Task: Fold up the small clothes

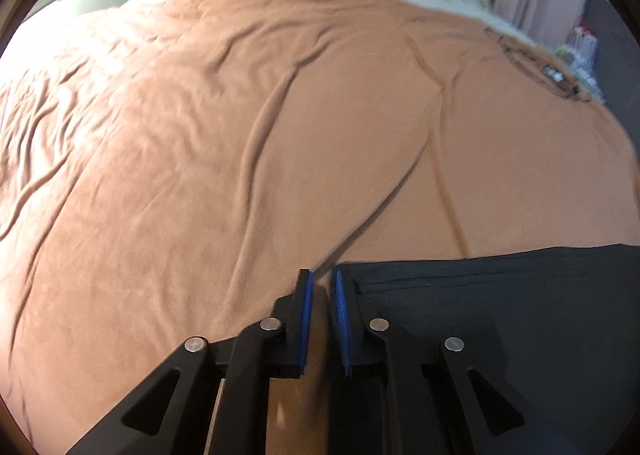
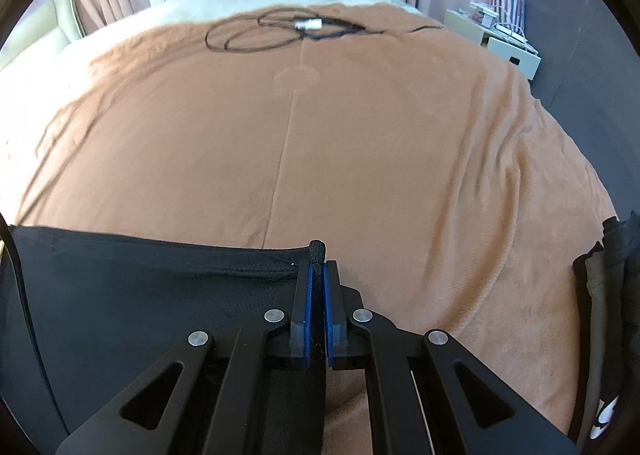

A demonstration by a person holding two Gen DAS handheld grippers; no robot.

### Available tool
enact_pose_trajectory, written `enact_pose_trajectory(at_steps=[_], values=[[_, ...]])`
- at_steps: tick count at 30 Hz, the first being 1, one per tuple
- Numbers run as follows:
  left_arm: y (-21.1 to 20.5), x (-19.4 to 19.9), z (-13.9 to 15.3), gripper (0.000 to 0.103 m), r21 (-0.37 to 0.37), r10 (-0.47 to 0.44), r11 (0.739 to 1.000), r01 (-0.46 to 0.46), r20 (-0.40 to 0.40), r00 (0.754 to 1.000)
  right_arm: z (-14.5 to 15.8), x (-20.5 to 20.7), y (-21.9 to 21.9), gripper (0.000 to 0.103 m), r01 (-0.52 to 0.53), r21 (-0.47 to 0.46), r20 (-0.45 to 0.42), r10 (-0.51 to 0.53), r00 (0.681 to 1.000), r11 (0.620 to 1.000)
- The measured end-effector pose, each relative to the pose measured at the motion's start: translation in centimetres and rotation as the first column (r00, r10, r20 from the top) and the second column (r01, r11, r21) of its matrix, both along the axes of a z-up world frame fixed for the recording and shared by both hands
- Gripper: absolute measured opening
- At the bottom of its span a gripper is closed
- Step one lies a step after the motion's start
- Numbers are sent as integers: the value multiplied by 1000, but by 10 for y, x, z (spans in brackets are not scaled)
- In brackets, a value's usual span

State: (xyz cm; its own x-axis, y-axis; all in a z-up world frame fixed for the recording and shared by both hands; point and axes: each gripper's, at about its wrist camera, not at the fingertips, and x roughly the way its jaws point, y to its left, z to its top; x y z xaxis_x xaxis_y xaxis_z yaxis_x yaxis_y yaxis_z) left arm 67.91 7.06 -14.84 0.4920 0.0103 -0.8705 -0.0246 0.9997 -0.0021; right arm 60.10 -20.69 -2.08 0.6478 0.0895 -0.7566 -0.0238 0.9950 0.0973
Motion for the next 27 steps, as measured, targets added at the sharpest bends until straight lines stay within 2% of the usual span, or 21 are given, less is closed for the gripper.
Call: enact_pose_trajectory(at_steps=[2,4,5,6,10,21,27], values=[[6,-7,-1,17,-31,-3,1000,2,-16,1000,1,-8,6,9,-4,12,-25,4,1000,1000],[10,-14,-2,30,-49,-10,999,9,-32,999,2,-13,1,27,-7,42,-28,8,1000,999],[13,-19,0,32,-49,-11,999,9,-33,999,3,-15,-2,43,-7,53,-27,8,1000,999],[15,-22,1,33,-52,-9,999,7,-33,999,3,-20,-6,52,-3,70,-22,5,1000,998],[27,-44,5,37,-112,5,994,-10,-45,999,6,-38,-25,52,-2,133,-32,6,999,991],[33,-116,14,37,-175,-9,985,-1,-59,998,4,-93,-56,52,-40,238,-53,54,997,971],[41,-154,12,38,-204,-3,979,-11,-68,998,-10,-130,-73,52,-22,297,-71,45,996,955]])
